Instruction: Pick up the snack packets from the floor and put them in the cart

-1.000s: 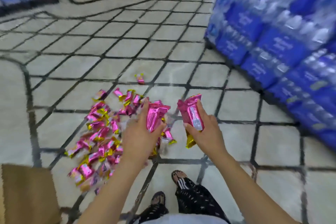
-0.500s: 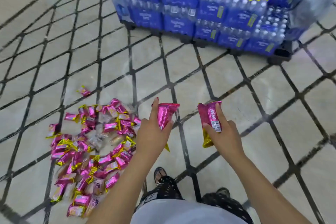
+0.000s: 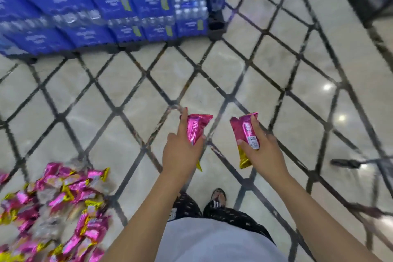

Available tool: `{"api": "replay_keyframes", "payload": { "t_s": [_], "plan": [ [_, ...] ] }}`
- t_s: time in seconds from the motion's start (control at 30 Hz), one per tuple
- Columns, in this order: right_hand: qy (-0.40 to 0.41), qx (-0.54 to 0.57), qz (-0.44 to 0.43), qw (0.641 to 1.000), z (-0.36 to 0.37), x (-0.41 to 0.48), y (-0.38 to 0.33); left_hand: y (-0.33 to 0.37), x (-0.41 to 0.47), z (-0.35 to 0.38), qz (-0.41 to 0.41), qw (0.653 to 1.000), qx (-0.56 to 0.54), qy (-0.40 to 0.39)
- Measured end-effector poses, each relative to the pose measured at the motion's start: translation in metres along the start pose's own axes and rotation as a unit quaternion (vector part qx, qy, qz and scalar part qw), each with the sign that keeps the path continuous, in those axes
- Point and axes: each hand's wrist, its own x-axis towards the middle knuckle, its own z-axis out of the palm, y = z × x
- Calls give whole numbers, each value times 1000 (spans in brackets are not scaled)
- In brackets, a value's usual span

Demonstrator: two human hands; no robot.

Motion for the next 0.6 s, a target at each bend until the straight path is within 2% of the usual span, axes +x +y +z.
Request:
{"api": "replay_keyframes", "payload": {
  "t_s": [0.17, 0.3, 0.43, 0.6],
  "plan": [
    [74, 35, 95, 992, -27, -6, 38, 45, 26, 31, 75, 992, 56, -83],
    [141, 66, 181, 971, -41, -12, 73, 76, 58, 64, 155, 972, 80, -155],
    [212, 99, 281, 931, -50, -19, 93, 107, 80, 89, 224, 942, 119, -220],
    [284, 149, 356, 878, -52, -33, 104, 144, 101, 111, 292, 902, 159, -275]
  ]
}}
